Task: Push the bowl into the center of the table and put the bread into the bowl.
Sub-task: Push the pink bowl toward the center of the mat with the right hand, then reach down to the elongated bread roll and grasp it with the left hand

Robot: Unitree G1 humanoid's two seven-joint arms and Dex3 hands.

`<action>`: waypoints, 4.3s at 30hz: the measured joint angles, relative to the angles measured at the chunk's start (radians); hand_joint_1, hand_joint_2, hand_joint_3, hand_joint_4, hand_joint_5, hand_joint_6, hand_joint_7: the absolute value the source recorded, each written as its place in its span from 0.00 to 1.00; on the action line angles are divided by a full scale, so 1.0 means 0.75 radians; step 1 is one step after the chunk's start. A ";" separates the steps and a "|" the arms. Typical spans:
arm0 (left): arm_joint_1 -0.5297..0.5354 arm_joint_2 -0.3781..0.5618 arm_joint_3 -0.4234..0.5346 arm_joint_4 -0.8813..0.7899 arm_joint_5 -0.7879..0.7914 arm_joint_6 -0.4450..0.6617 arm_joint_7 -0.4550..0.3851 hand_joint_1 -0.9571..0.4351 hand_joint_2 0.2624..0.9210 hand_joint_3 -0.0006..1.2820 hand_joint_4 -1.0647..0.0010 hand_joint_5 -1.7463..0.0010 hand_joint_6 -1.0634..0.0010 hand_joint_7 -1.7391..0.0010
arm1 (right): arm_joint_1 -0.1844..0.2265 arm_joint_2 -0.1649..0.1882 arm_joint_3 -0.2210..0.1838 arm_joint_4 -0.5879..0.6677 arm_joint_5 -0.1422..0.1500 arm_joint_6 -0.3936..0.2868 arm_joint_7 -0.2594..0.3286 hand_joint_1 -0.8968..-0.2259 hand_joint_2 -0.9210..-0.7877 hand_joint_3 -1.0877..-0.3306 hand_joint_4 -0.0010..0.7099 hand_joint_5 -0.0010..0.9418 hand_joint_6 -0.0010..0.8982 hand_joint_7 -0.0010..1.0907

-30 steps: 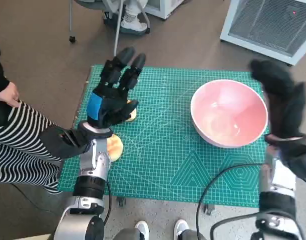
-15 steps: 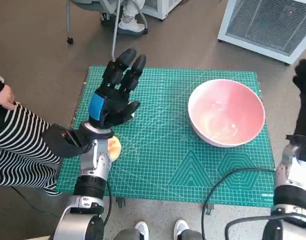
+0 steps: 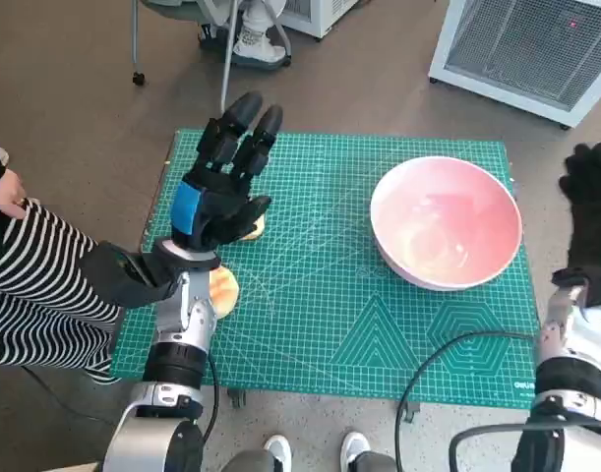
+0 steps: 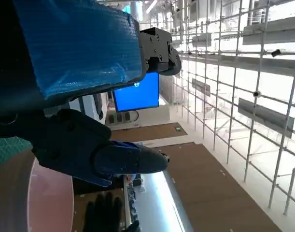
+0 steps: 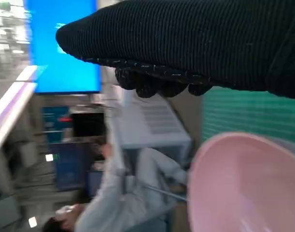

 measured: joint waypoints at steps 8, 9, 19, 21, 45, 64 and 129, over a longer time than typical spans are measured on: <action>0.000 0.013 0.009 0.000 0.000 -0.015 -0.002 0.24 1.00 0.23 0.91 1.00 1.00 0.74 | -0.020 0.044 -0.014 0.034 0.005 0.090 0.009 0.36 0.00 0.25 0.06 0.01 0.05 0.29; 0.000 0.015 0.009 0.000 0.000 -0.016 -0.003 0.24 1.00 0.23 0.91 1.00 1.00 0.74 | -0.023 0.050 -0.016 0.039 0.005 0.102 0.012 0.36 0.00 0.25 0.06 0.01 0.05 0.29; 0.000 0.025 0.015 0.013 0.000 -0.035 -0.016 0.24 1.00 0.22 0.91 1.00 1.00 0.74 | -0.041 0.122 -0.059 0.056 0.029 0.191 0.037 0.35 0.00 0.27 0.08 0.01 0.09 0.23; 0.001 0.028 0.015 0.016 0.000 -0.039 -0.016 0.23 1.00 0.23 0.91 1.00 1.00 0.75 | -0.050 0.141 -0.065 0.056 0.044 0.205 0.040 0.35 0.00 0.27 0.09 0.01 0.10 0.22; 0.013 0.041 0.011 0.016 0.010 -0.062 -0.016 0.23 1.00 0.24 0.90 1.00 1.00 0.73 | -0.148 0.317 -0.058 0.055 0.052 0.239 0.124 0.36 0.00 0.26 0.10 0.00 0.12 0.19; 0.029 0.040 0.007 0.016 0.011 -0.075 -0.009 0.23 1.00 0.24 0.88 0.99 0.99 0.75 | -0.156 0.372 -0.022 0.053 0.041 0.235 0.158 0.32 0.00 0.29 0.05 0.00 0.11 0.15; 0.027 0.313 -0.087 -0.184 0.092 -0.007 -0.032 0.31 0.85 0.15 0.95 1.00 1.00 0.76 | 0.289 0.272 0.332 -0.967 -0.007 -0.299 0.309 0.13 0.00 0.47 0.23 0.01 0.17 0.28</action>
